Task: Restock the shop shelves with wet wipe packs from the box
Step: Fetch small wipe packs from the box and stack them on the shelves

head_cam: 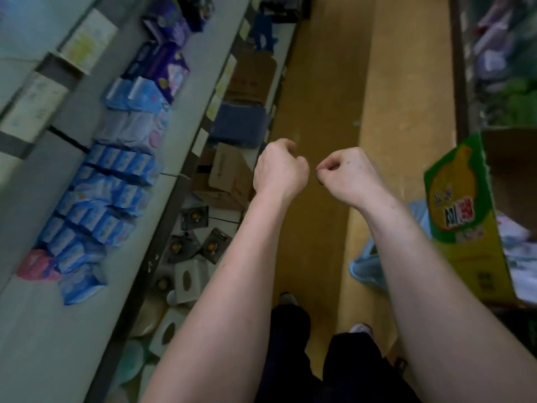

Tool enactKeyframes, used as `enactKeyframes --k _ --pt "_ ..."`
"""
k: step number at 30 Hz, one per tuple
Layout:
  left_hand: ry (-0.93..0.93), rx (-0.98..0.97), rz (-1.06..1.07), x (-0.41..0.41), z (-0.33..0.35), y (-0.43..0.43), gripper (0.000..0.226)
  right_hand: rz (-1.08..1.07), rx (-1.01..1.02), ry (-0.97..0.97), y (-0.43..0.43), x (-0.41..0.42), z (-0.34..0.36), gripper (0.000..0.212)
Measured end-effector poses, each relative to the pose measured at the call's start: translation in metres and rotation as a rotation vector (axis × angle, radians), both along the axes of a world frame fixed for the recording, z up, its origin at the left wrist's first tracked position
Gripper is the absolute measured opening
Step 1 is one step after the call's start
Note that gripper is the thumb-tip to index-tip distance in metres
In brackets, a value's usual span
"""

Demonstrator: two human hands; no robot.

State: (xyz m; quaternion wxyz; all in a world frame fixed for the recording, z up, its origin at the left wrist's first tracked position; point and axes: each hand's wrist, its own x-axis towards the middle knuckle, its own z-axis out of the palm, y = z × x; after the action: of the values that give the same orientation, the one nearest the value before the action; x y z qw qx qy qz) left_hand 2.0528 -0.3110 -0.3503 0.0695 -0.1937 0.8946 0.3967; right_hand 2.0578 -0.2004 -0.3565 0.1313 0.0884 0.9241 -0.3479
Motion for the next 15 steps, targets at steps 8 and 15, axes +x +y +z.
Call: enactKeyframes --k 8,15 --pt "-0.122 0.021 -0.196 0.02 -0.026 0.128 0.035 -0.173 0.005 -0.092 0.125 0.043 -0.016 0.012" --pt "-0.197 0.003 -0.347 0.041 -0.041 0.24 0.034 -0.282 -0.008 -0.116 0.231 0.075 -0.034 0.015"
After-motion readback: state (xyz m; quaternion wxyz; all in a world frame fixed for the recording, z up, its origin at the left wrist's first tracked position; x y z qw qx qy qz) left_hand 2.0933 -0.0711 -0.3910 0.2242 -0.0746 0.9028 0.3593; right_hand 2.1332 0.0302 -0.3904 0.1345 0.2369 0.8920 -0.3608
